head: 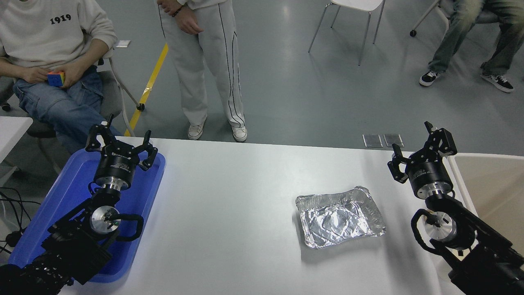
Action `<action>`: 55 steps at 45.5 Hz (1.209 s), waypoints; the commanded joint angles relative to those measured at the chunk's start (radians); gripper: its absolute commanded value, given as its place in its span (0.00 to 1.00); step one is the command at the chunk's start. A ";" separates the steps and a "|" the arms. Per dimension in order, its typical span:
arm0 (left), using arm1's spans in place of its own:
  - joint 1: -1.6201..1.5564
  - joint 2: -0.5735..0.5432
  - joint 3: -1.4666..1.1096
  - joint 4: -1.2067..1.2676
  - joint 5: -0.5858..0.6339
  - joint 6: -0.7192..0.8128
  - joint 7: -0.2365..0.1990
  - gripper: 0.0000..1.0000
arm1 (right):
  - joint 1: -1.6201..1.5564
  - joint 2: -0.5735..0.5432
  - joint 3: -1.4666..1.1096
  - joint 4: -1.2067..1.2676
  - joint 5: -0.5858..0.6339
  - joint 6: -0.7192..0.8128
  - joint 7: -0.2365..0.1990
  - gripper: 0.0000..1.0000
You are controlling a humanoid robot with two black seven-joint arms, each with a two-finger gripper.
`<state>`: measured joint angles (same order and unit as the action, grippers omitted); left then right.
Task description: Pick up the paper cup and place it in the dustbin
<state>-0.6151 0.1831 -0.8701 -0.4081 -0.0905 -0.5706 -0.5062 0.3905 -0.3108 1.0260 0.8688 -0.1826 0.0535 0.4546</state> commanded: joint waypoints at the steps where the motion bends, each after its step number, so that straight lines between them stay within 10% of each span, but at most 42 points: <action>1: 0.000 0.001 0.000 0.002 0.000 0.000 0.000 1.00 | 0.004 0.004 0.000 -0.001 0.000 -0.004 0.001 1.00; 55: 0.000 -0.001 0.000 0.000 0.000 0.000 0.000 1.00 | 0.004 -0.027 -0.003 0.012 0.011 -0.004 0.003 1.00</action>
<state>-0.6151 0.1830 -0.8701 -0.4080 -0.0906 -0.5706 -0.5062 0.4028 -0.3182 1.0276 0.8712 -0.1773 0.0482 0.4544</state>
